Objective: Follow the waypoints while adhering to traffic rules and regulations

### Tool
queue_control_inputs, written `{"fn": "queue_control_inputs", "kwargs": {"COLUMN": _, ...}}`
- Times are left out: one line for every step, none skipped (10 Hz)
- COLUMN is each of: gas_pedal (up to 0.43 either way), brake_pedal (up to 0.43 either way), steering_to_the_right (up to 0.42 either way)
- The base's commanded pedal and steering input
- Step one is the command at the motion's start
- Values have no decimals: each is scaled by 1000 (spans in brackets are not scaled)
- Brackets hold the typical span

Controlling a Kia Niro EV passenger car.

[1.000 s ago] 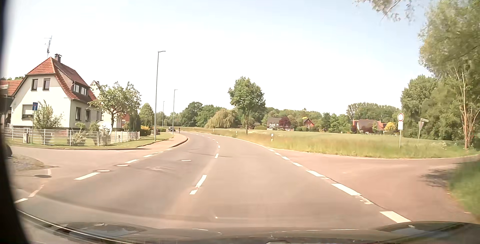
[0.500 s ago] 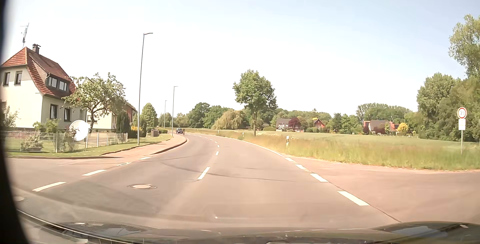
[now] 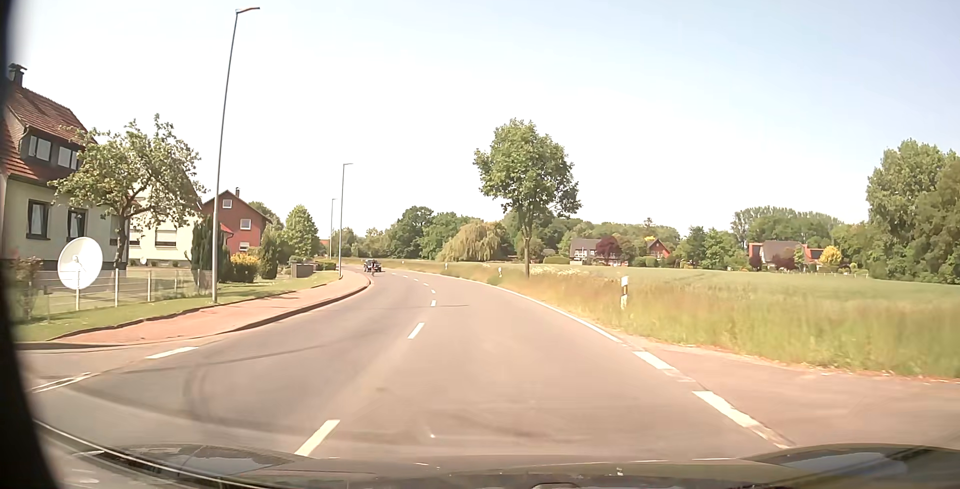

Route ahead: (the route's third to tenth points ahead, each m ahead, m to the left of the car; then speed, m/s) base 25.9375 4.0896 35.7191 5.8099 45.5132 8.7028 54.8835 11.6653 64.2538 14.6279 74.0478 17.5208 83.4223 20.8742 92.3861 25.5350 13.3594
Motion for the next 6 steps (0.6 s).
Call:
{"fn": "queue_control_inputs", "kwargs": {"gas_pedal": 169, "brake_pedal": 0, "steering_to_the_right": -18}}
{"fn": "queue_control_inputs", "kwargs": {"gas_pedal": 169, "brake_pedal": 0, "steering_to_the_right": -19}}
{"fn": "queue_control_inputs", "kwargs": {"gas_pedal": 169, "brake_pedal": 0, "steering_to_the_right": -18}}
{"fn": "queue_control_inputs", "kwargs": {"gas_pedal": 169, "brake_pedal": 0, "steering_to_the_right": -19}}
{"fn": "queue_control_inputs", "kwargs": {"gas_pedal": 169, "brake_pedal": 0, "steering_to_the_right": -19}}
{"fn": "queue_control_inputs", "kwargs": {"gas_pedal": 169, "brake_pedal": 0, "steering_to_the_right": -20}}
